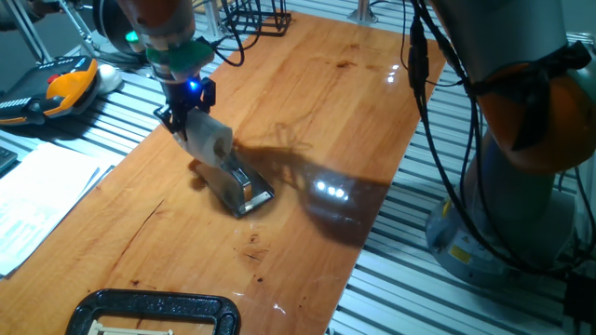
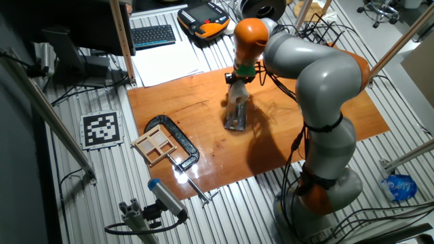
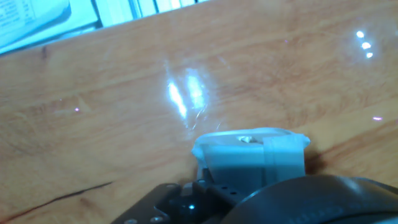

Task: Take the roll of paper down from the shelf

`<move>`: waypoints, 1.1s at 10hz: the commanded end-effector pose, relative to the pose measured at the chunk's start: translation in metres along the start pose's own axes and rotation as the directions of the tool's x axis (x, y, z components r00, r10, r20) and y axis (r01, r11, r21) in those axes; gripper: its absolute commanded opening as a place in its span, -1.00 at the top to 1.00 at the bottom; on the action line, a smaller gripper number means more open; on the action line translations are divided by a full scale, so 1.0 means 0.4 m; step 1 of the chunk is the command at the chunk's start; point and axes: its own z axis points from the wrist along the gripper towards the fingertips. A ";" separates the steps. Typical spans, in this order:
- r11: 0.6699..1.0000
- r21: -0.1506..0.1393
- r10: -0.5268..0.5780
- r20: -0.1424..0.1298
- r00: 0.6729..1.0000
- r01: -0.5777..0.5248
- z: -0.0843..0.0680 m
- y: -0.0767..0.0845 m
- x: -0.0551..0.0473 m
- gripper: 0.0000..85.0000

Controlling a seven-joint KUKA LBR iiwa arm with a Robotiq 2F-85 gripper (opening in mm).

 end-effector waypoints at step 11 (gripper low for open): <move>1.000 0.003 -0.028 0.041 0.999 0.028 0.040 -0.026 -0.042 1.00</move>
